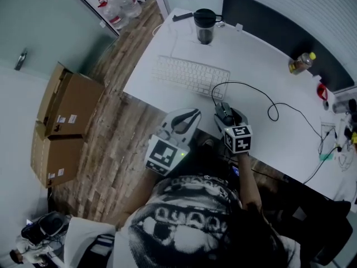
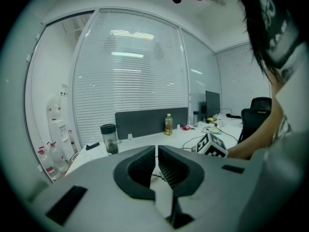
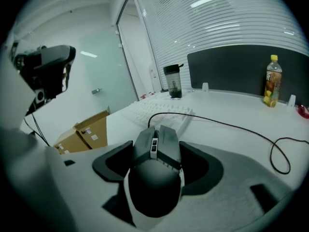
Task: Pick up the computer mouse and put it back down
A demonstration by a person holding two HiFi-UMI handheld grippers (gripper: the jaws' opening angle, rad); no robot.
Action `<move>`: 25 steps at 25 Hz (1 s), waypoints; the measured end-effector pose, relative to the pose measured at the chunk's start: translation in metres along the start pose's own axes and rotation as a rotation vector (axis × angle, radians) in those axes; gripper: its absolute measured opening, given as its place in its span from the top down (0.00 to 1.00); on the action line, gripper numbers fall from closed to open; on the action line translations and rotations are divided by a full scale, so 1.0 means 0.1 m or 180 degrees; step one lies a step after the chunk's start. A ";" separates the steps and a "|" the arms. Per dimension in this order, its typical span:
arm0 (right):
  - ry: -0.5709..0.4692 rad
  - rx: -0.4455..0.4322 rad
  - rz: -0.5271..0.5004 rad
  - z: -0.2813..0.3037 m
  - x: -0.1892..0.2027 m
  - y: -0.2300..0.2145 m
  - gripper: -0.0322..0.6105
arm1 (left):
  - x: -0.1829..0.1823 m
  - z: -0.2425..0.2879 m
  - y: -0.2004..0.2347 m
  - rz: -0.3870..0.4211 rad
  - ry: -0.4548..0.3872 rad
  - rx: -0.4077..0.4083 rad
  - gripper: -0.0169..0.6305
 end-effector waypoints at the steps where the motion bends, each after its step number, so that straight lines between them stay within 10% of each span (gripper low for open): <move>1: -0.0054 0.0025 0.0037 -0.07 -0.05 -0.03 0.48 | -0.02 0.04 -0.02 0.0021 0.0009 0.0058 0.95; 25: -0.0844 0.1528 0.0744 -1.65 -0.70 -1.43 0.48 | -0.41 1.28 -0.36 0.0424 -0.0004 0.1756 0.95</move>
Point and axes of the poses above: the fingertips, and each gripper's own axes: z forward along the fingers, y to its left, x out of its underside, the point moved 4 cm from there along -z, backward along the fingers, and after that the axes turned 2 degrees about -z, right-handed, at the moved point
